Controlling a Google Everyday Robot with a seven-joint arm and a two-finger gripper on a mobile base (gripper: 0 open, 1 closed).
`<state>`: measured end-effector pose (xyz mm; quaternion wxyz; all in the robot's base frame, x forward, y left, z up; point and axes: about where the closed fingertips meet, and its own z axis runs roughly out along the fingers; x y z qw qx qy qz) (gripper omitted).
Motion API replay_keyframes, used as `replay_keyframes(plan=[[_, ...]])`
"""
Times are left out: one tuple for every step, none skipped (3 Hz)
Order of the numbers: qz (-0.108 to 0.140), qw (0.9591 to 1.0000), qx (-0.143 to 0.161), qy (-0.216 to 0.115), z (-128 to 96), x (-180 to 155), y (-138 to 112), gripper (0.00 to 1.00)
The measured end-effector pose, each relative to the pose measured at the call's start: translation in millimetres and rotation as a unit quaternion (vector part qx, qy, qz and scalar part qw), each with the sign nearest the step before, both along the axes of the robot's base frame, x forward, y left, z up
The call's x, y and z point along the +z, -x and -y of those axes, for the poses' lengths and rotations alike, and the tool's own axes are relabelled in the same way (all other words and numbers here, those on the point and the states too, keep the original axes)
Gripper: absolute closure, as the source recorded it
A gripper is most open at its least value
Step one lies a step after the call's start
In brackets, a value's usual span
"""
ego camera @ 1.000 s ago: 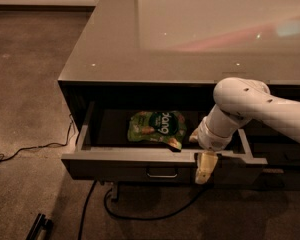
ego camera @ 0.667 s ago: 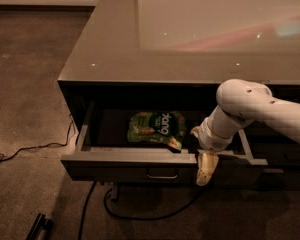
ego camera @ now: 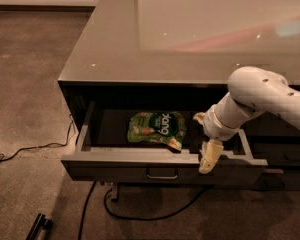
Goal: Open top drawer
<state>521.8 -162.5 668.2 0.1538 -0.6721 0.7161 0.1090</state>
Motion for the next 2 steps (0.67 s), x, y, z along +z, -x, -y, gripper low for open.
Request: replay_keyframes(plan=[[0.021,0.9998,0.002,-0.003,-0.7,17.8,3.0,0.0],[0.035,0.9994,-0.002,-0.001,-2.1,30.3,16.2,0.0]])
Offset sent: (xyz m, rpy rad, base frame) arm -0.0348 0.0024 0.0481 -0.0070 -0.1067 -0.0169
